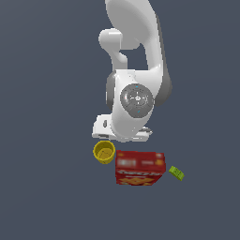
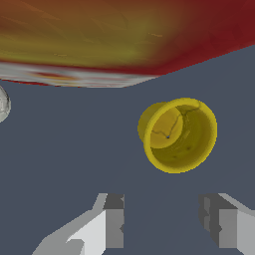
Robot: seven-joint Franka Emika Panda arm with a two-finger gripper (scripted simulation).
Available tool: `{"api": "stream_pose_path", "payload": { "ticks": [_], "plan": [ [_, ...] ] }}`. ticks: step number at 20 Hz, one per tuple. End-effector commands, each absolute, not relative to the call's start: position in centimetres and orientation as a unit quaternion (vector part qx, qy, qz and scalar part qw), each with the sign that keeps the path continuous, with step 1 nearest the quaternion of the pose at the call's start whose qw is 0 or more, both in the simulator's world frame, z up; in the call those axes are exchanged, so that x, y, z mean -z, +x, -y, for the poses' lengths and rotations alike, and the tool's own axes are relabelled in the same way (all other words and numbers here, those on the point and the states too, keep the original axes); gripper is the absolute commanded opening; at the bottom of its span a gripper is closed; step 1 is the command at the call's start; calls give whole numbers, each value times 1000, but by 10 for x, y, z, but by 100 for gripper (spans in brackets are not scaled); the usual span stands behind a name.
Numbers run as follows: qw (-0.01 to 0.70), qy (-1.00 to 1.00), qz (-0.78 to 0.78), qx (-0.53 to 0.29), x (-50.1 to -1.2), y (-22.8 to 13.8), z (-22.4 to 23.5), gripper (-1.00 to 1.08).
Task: Pick up a designated object from a clutter of objects.
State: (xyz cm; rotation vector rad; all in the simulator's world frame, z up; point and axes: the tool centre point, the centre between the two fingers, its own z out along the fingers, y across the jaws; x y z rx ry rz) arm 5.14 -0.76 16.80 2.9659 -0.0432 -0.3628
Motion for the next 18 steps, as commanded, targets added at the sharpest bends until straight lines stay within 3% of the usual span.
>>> {"api": "stream_pose_path", "payload": {
  "ticks": [1,10,18],
  "plan": [
    [90,987,17,133,-150,56,11,28],
    [122,980,23,158,-108,63,20,28],
    [127,978,23,162,-100,63,21,28]
  ]
}}
